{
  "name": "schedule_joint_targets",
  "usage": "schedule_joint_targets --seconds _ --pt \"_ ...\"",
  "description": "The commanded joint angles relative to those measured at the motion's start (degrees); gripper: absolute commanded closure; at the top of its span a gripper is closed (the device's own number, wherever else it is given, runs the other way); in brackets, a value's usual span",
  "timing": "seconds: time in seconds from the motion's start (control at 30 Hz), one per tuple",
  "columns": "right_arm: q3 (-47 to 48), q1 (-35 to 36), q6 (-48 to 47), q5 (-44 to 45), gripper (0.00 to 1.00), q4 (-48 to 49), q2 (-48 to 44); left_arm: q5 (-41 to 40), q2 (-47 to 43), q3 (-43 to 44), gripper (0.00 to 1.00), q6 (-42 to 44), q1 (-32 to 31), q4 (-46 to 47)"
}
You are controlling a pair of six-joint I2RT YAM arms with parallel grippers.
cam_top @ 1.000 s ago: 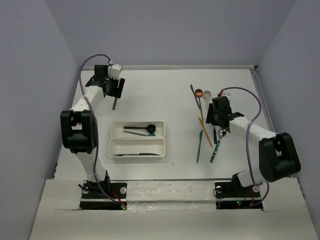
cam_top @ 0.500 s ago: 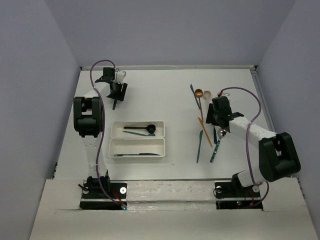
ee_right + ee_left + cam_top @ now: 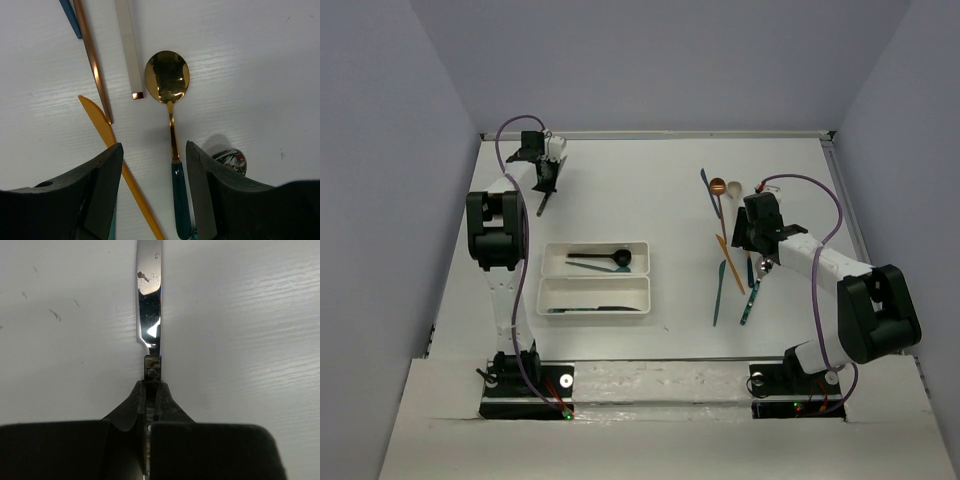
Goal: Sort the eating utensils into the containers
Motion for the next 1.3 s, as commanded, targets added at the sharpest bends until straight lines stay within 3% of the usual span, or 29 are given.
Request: schedule_joint_targets --seconds 0.0,0.2,0.47,0.63,0.77,0.93,1.27 --pt "-0.42 -0.1 0.32 0.98 0.41 1.9 -0.23 4.67 0.17 -2.1 1.0 0.28 3.63 0.01" --pt "-0.51 -0.1 0.32 1.07 0.41 1.98 -0.32 11.45 -13.0 -11.08 1.0 1.86 4.16 8.45" --pt "-0.51 -0.1 0.32 1.07 0.41 1.99 -0.49 21.73 -33.74 -18.81 1.0 5.63 3.99 7.59" --pt "-0.6 -0.1 0.32 0.98 0.41 2.07 -0.49 26.49 -52.08 -32.48 1.0 18.08 1.01 4.34" --pt "-0.6 -0.1 0.32 0.63 0.41 2.07 -0.49 24.83 -61.68 -42.71 1.0 26.63 -6.71 -1.27" --pt "-0.6 -0.1 0.23 0.28 0.41 2.16 -0.84 19.21 -68.64 -51.94 1.0 30.86 -15.34 -7.08" --pt "-0.95 -0.1 0.67 1.16 0.41 2.07 -1.46 20.95 -72.52 -58.01 1.0 43.69 -20.09 -15.44"
